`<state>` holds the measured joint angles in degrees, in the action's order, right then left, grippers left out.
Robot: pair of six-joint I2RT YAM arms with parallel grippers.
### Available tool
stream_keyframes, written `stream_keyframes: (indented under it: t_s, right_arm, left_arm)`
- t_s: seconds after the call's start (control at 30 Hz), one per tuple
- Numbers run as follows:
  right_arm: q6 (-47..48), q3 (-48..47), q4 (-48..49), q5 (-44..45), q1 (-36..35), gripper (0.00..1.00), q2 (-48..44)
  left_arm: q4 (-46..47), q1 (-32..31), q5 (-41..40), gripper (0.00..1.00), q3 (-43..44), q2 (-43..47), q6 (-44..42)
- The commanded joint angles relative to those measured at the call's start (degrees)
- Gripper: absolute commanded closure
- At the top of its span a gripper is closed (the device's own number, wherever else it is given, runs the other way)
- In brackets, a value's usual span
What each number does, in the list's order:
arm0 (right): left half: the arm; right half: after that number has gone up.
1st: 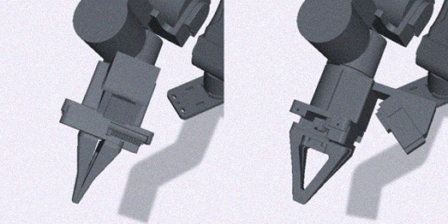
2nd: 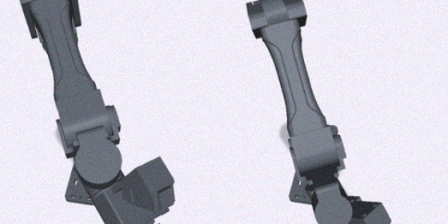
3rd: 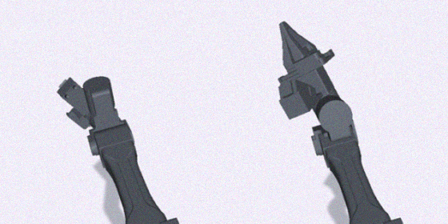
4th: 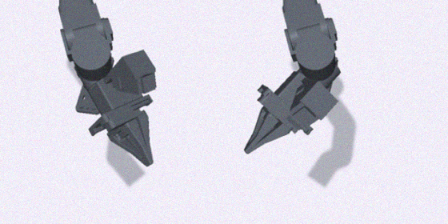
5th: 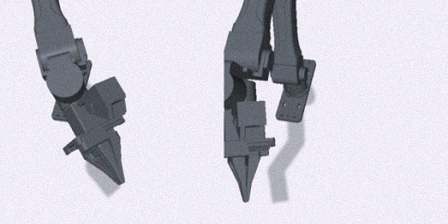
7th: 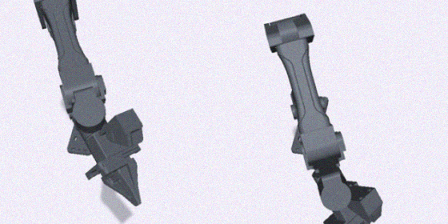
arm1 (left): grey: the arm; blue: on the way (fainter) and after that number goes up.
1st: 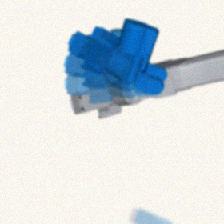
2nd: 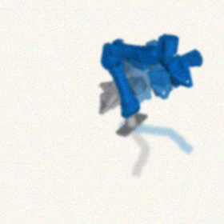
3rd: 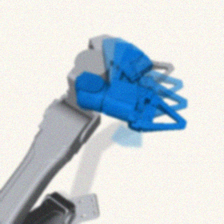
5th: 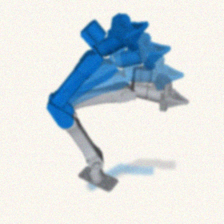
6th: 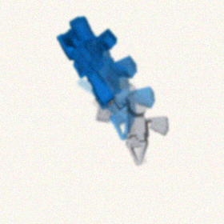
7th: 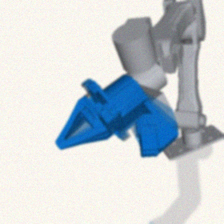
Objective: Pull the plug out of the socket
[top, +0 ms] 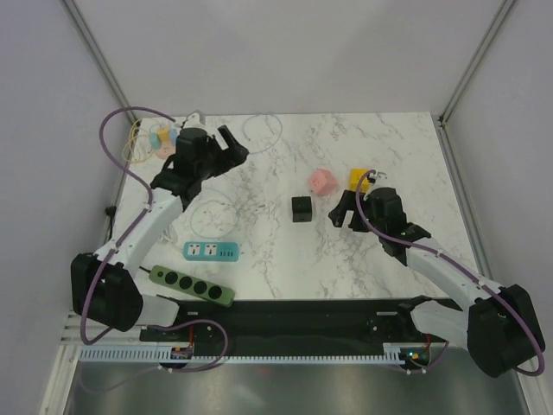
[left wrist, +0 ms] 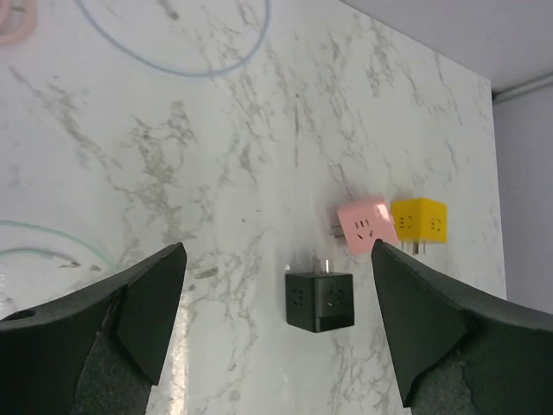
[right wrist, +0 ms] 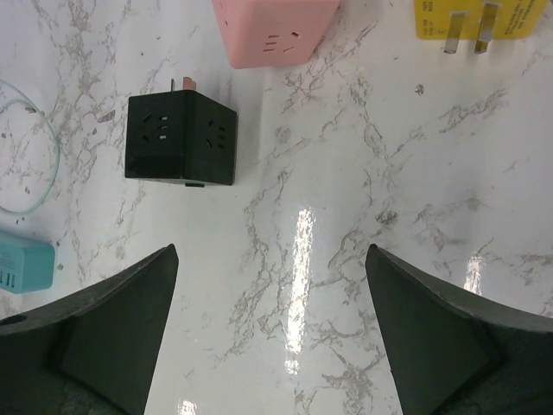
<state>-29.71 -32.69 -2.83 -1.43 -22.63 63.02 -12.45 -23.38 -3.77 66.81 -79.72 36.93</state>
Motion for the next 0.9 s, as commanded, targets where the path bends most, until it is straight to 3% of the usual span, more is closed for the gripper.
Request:
stream_keyframes:
  t_s: [0.0, 0.13, 0.3, 0.4, 0.53, 0.87]
  right_arm:
    - [0.80, -2.64, 0.90, 1.08, 0.13, 0.02, 1.05]
    - [0.89, -3.43, 0.72, 1.08, 0.13, 0.02, 1.58]
    - [3.25, -4.57, 0.02, 3.36, 0.05, 0.02, 2.89]
    - [3.87, -5.54, -0.94, 4.24, 0.13, 0.02, 4.55]
    - [4.14, -6.86, -2.00, 1.62, 0.13, 0.02, 6.93]
    - [5.37, -6.69, -0.86, 1.08, 0.22, 0.02, 8.78]
  left_arm:
    - [-3.98, 7.61, 7.81, 0.06, -1.77, 2.55, -3.35]
    - [-13.45, 14.49, 8.25, 0.05, 3.75, -0.50, -8.00]
    - [-14.89, 23.10, 17.12, 0.09, 8.50, -7.89, -8.11]
    - [-13.75, 25.38, 16.52, 0.13, 12.45, -14.22, -7.22]
    - [-9.36, 26.19, 12.32, 0.21, 17.47, -22.13, -4.24]
    - [-8.65, 26.19, -1.32, 0.25, 36.01, -42.43, -2.03]
